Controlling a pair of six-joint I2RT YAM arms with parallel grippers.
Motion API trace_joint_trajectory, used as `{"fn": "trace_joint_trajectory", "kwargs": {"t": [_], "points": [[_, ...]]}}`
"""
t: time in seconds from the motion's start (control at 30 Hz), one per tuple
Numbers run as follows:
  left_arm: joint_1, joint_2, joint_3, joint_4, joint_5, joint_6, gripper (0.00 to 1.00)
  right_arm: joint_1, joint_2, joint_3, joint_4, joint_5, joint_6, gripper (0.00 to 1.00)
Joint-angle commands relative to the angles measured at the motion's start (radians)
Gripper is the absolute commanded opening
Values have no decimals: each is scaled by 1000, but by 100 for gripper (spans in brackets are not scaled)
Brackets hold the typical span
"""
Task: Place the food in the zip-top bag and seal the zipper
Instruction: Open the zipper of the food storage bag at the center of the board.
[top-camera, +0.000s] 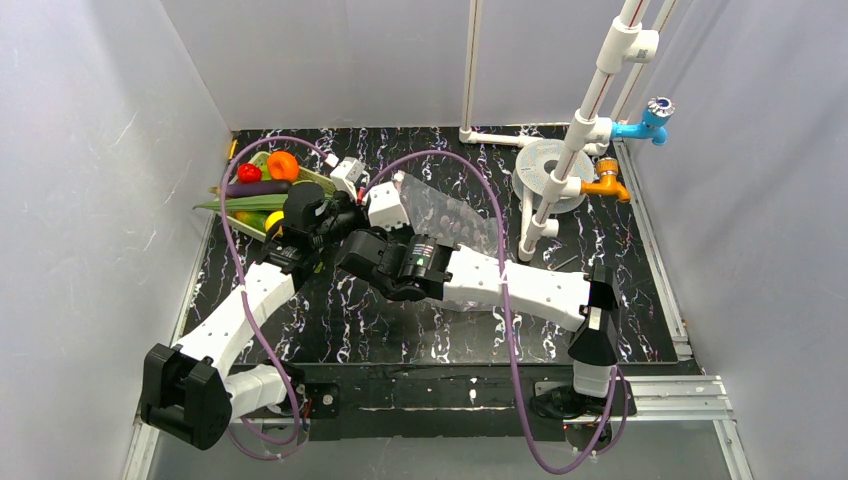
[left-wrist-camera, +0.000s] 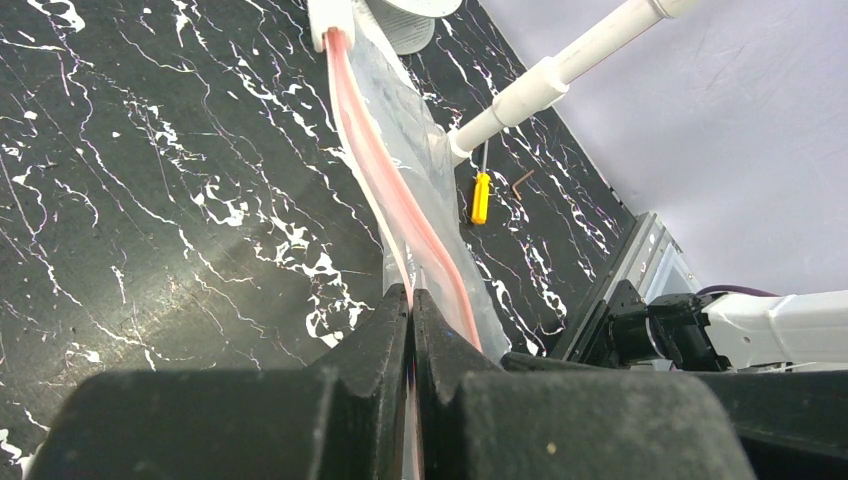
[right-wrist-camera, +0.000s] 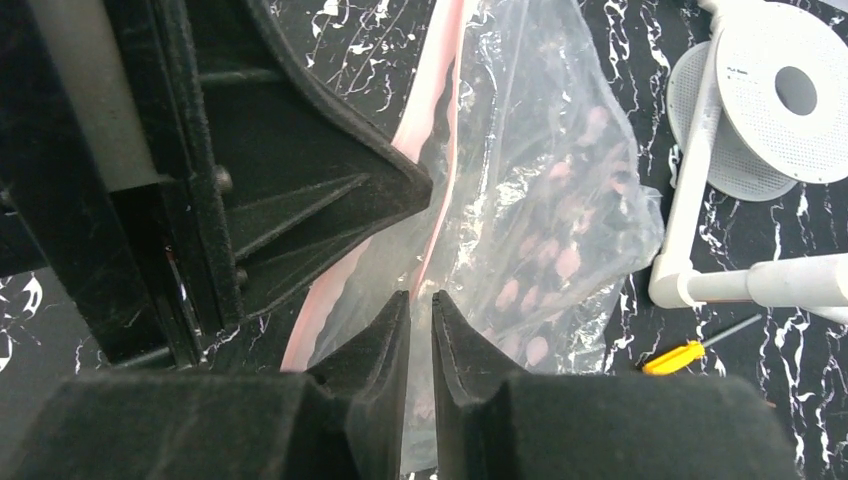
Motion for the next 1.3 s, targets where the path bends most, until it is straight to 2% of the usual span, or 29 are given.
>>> {"fn": "trace_joint_trajectory", "kwargs": {"t": [0.0,0.13,0.3,0.73,0.93,1.03,1.27], "points": [[-5,-20,2,20,19,1,0,-3,-51,-34,130,-5,-39,19],[-4,-24,1,20,20,0,0,-22,-52,-32,129,-34,-13,22],[-5,-29,1,20,19,0,0,-39,-53,-41,130,-70,25,32],[-5,-29,0,24,21,-4,0,-63,-77,-64,177,-159,89,33],[-5,-28,-1,26,23,-4,0,-74,-80,-73,184,-172,106,41],[-5,-28,-1,27,25,-6,0,-76,-85,-83,196,-172,116,42],[-5,-37,-3,20,9,-6,0,-75,25,77,-70,-11,189,34]]}}
